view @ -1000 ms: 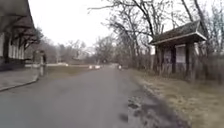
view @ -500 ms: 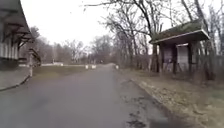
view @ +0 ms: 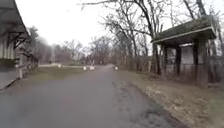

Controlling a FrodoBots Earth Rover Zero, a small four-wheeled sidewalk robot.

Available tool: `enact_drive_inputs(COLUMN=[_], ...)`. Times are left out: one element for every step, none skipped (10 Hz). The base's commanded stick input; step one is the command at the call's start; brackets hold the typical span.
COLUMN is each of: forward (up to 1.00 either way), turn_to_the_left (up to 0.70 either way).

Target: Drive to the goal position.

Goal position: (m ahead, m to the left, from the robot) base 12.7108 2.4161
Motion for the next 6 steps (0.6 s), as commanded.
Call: enact_drive_inputs(forward=[1.00, 1.00, 1.00, 1.00, 1.00, 1.00], turn_to_the_left=[0.00, 0.00, 0.00, 0.00, 0.00, 0.00])
